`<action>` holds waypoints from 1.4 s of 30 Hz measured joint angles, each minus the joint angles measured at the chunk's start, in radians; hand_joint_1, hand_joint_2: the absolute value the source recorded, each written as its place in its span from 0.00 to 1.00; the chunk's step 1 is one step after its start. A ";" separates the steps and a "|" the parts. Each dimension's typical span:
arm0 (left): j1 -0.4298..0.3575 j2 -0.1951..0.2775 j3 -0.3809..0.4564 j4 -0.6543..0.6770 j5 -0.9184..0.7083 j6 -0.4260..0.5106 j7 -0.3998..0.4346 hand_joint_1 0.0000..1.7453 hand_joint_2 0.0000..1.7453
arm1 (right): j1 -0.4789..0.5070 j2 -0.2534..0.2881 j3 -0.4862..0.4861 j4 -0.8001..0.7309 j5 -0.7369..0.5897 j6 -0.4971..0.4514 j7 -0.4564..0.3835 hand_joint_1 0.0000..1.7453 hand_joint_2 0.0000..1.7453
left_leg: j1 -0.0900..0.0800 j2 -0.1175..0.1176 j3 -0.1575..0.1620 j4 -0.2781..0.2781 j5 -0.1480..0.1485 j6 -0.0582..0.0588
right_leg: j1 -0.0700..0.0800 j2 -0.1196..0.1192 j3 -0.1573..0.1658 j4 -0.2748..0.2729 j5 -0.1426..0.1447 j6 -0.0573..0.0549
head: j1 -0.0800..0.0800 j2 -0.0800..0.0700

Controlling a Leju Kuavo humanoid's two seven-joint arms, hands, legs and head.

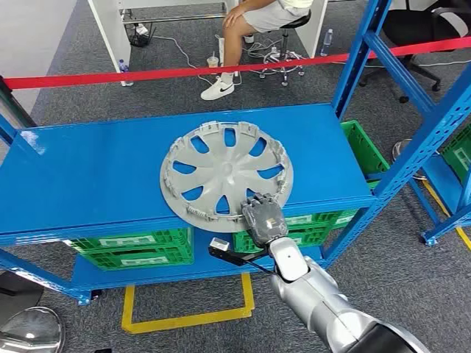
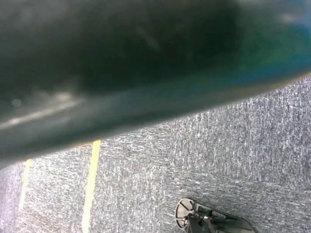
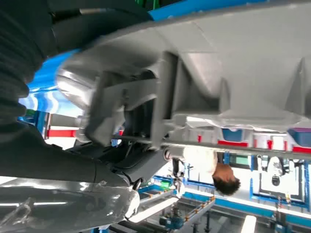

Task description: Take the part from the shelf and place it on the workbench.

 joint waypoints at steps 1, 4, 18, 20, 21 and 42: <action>0.000 0.000 0.000 0.000 0.000 0.000 0.000 0.00 0.00 | 0.001 0.000 0.000 0.000 0.000 -0.001 0.000 1.00 1.00 | 0.000 0.000 0.000 0.000 0.000 0.000 | 0.000 0.000 0.000 0.000 0.000 0.000 | 0.000 0.000; 0.000 0.000 0.000 0.000 0.001 0.000 0.000 0.00 0.00 | 0.006 -0.003 0.002 0.000 0.001 -0.005 0.001 1.00 1.00 | 0.000 0.000 0.000 0.000 0.000 0.000 | 0.000 0.000 0.000 0.000 0.000 0.000 | 0.000 0.000; 0.001 -0.002 0.001 0.000 0.006 0.081 -0.013 0.00 0.00 | 0.075 -0.070 0.104 -0.130 0.152 -0.112 0.246 1.00 1.00 | 0.000 -0.001 0.000 0.000 0.000 0.000 | -0.001 -0.001 0.001 0.000 0.000 0.000 | 0.000 0.000; 0.002 -0.003 0.002 0.000 0.007 0.091 -0.012 0.00 0.00 | 0.082 -0.111 0.178 -0.199 0.161 -0.113 0.340 1.00 1.00 | -0.001 -0.001 -0.001 0.000 0.000 0.000 | -0.001 -0.001 0.000 0.000 0.000 0.000 | 0.000 0.000; 0.003 -0.004 0.002 0.000 0.007 0.093 -0.012 0.00 0.00 | 0.083 -0.127 0.205 -0.221 0.161 -0.112 0.362 1.00 1.00 | -0.001 -0.001 -0.001 0.000 0.000 0.000 | -0.001 0.000 0.000 0.000 0.000 0.000 | 0.000 0.000; -0.004 -0.008 0.005 0.000 -0.001 0.244 0.079 0.00 0.50 | -0.142 -0.367 0.640 -0.520 0.163 -0.049 0.619 1.00 1.00 | -0.002 -0.001 -0.004 0.000 0.000 0.000 | -0.002 0.000 -0.003 0.000 0.001 0.001 | 0.000 0.000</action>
